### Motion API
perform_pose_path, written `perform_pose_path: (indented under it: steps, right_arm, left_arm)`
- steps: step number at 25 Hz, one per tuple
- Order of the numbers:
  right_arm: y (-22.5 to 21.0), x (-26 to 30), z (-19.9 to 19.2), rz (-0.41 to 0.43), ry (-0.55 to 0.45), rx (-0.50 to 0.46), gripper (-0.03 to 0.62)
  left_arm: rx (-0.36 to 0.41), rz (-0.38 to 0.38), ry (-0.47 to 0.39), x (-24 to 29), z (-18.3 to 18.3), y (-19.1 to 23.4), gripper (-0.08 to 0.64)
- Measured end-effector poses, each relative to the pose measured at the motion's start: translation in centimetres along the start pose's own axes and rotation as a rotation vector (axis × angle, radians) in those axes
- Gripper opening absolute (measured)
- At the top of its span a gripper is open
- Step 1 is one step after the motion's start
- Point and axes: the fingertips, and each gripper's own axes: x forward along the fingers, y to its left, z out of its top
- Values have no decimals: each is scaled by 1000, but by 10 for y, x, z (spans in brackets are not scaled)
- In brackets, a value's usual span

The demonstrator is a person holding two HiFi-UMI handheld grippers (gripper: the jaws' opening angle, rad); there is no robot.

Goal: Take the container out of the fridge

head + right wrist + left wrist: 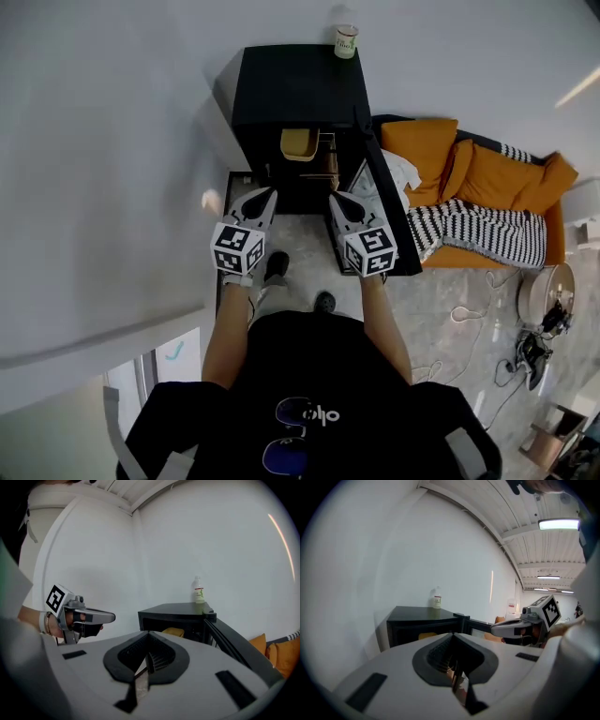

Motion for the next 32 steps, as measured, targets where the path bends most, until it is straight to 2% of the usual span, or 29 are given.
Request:
perform_pose_path:
  steps: [9, 20, 32]
  right_arm:
    - [-13, 45, 4, -103, 26, 36, 8]
    - [-24, 82, -20, -218, 65, 94, 8]
    - [-34, 101, -34, -319, 74, 151, 8]
  left_arm:
    - [30, -192, 27, 44, 2, 47, 8]
    - [134, -429, 91, 91, -25, 63, 8]
    - [213, -588, 133, 123, -42, 62, 8]
